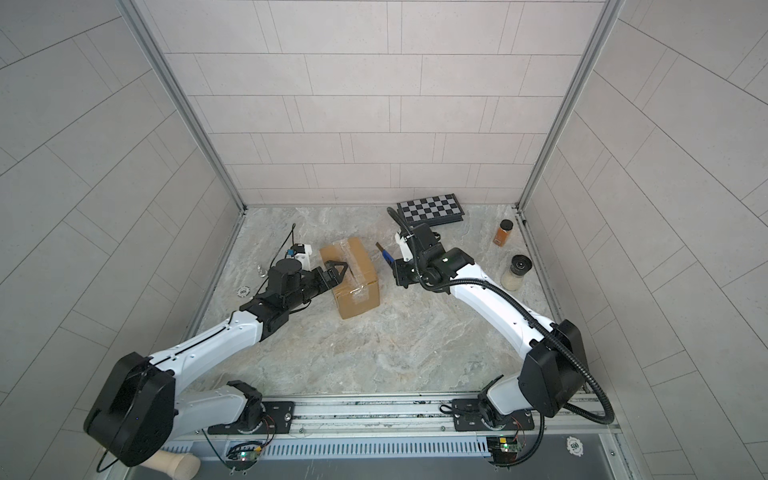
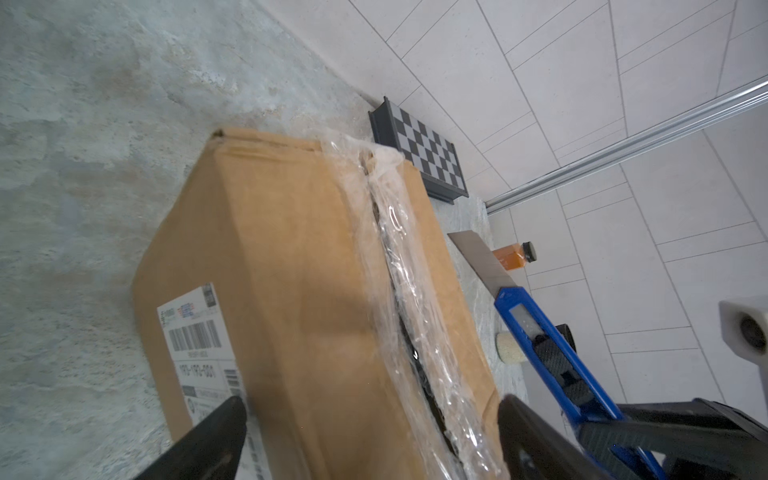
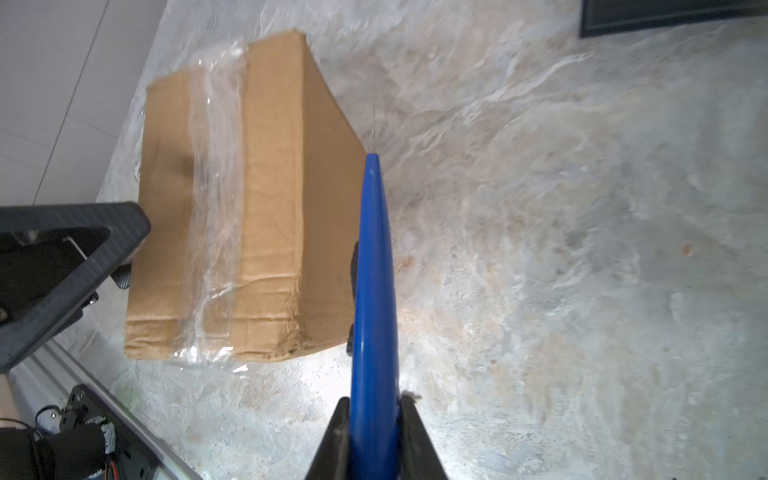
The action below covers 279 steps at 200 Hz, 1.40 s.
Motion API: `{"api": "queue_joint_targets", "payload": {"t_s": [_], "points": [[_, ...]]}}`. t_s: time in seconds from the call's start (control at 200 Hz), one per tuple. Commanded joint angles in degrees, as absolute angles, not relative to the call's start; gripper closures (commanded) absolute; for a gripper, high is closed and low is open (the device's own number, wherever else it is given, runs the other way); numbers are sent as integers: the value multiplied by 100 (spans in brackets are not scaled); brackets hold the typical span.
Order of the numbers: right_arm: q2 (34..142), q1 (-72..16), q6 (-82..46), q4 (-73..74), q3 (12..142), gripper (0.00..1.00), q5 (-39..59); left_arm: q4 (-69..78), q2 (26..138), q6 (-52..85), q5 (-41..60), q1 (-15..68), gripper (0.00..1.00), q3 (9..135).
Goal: Unpack the express box
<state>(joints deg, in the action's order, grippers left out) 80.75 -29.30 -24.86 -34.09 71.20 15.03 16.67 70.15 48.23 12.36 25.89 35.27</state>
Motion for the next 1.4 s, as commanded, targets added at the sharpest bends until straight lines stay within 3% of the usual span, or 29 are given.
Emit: {"api": "queue_joint_targets", "payload": {"t_s": [0.0, 0.305, 0.526, 0.746, 1.051, 1.287, 1.392], "points": [[7511, -2679, -2386, -3246, 7023, 100, 1713, 2123, 6870, 4826, 1162, 2549, 3, 3492], [6333, -2680, -3218, -1818, 6194, 100, 2709, 1758, 5612, 4346, 1421, 2162, 5, 3704], [6122, -2949, -3840, -448, 5813, 100, 3160, 3672, 5931, 4813, 3056, 2171, 11, 3743], [6263, -3303, -4100, 405, 5735, 100, 3395, 4946, 6497, 5299, 3677, 2387, 15, 3894], [6504, -3631, -4086, 626, 5814, 100, 3505, 5572, 7026, 5555, 3866, 2688, 28, 4331], [6568, -3666, -4190, 867, 5682, 100, 3626, 5805, 7198, 5700, 3980, 2685, 53, 4469], [6589, -3668, -4211, 931, 5649, 100, 3647, 5827, 7229, 5729, 3992, 2683, 57, 4448]]}}
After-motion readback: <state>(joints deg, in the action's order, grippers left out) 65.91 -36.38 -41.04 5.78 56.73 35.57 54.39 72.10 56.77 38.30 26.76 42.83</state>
